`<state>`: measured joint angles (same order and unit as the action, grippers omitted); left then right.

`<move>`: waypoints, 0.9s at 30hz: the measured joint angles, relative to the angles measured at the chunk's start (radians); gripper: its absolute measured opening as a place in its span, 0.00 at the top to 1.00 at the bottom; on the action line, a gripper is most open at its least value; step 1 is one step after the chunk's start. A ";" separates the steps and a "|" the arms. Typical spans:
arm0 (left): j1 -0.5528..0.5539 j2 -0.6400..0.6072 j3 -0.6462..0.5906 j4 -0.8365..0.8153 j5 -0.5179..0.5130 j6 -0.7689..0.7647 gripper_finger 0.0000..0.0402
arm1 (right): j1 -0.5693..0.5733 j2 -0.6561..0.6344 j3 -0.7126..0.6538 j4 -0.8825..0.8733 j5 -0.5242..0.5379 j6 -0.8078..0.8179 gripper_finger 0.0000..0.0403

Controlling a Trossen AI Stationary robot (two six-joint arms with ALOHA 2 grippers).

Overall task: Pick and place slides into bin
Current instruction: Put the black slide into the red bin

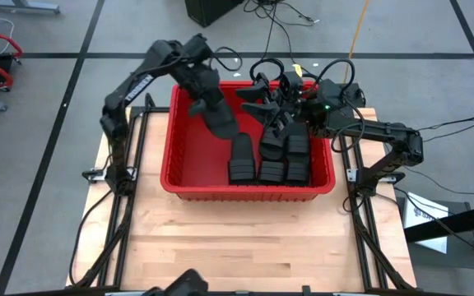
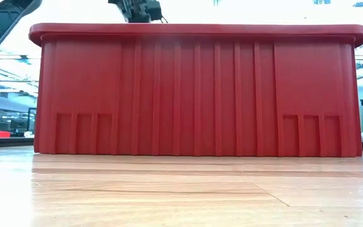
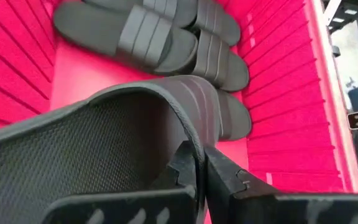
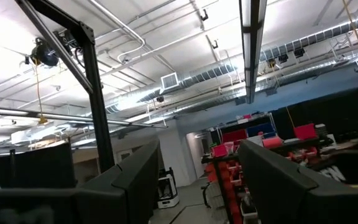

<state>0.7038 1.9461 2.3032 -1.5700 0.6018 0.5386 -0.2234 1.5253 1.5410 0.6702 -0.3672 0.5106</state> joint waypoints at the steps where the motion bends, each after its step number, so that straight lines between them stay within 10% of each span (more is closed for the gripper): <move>1: -0.005 0.014 0.000 0.000 0.000 -0.001 1.00 | 0.000 0.000 0.000 -0.001 0.000 0.000 0.48; 27: -0.112 0.164 -0.016 0.093 -0.147 0.005 0.99 | 0.000 0.000 0.000 -0.077 -0.003 0.000 0.48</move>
<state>0.5915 2.1098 2.2869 -1.4772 0.4547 0.5434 -0.2230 1.5253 1.5410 0.5934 -0.3706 0.5110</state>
